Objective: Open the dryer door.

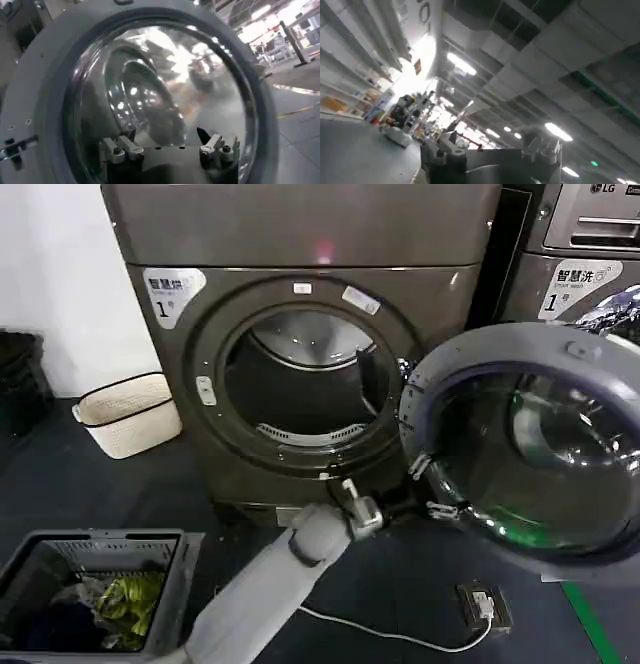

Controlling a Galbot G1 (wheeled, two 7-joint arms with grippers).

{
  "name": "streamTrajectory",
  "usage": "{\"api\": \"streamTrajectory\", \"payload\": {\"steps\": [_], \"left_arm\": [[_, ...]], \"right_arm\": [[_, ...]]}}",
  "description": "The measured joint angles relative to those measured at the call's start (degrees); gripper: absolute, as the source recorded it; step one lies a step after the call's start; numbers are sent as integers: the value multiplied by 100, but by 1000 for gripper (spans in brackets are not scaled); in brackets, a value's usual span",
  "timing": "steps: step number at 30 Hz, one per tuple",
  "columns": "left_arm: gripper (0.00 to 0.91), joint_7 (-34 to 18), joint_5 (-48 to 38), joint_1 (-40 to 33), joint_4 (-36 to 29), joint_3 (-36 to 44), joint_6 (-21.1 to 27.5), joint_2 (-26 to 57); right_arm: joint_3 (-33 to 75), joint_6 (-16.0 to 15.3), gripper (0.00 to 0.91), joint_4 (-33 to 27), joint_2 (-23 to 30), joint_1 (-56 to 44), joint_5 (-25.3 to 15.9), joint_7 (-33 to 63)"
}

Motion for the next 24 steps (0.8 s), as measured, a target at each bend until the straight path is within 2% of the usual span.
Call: {"api": "streamTrajectory", "payload": {"steps": [12, 24], "left_arm": [[907, 30, -56, -400, 451, 66, 18, -295], [907, 140, 20, -266, 199, 97, 113, -127]], "right_arm": [[189, -32, 907, -258, -125, -24, -63, 101], [345, -4, 907, -651, -379, -117, -101, 132]]}}
